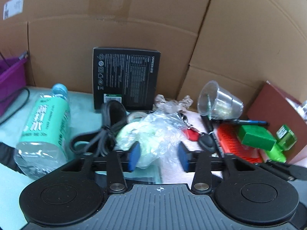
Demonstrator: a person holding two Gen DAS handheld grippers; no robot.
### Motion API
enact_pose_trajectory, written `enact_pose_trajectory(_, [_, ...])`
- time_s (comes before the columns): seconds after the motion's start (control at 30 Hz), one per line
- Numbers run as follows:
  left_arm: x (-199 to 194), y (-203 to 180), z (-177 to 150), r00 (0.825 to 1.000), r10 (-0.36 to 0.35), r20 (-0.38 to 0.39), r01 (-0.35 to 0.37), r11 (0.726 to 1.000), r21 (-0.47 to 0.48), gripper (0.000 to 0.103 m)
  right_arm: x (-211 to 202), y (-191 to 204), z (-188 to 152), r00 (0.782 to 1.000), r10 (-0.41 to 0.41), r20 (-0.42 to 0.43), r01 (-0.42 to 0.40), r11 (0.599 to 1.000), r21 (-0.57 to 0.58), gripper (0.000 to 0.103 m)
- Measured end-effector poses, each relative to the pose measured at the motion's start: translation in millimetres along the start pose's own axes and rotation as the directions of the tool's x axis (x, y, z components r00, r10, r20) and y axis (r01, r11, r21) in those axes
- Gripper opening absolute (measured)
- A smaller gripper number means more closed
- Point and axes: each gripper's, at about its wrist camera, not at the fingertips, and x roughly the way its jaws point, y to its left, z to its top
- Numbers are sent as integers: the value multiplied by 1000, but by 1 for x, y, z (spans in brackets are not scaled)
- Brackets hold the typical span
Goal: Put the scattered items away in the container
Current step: 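Grasp the clear plastic bag with the left gripper while the right gripper grasps the black marker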
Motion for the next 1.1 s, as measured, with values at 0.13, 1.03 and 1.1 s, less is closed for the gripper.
enact_pose_trajectory(0.13, [1,-2,-2,1000,-24,-16,24,999,22,6,-1,-2,-1,1000,-15,4,15,1000,8,36])
enact_pose_trajectory(1.03, [-84,-91,-94,977,-175,-124,190,974,124,32,-136,-22,-79,998,-11,-67,11,1000,8,10])
enact_pose_trajectory(1.1, [-89,-95,-95,986,-138,-89,150,977,152,54,-142,-21,-82,998,-16,-66,16,1000,-2,15])
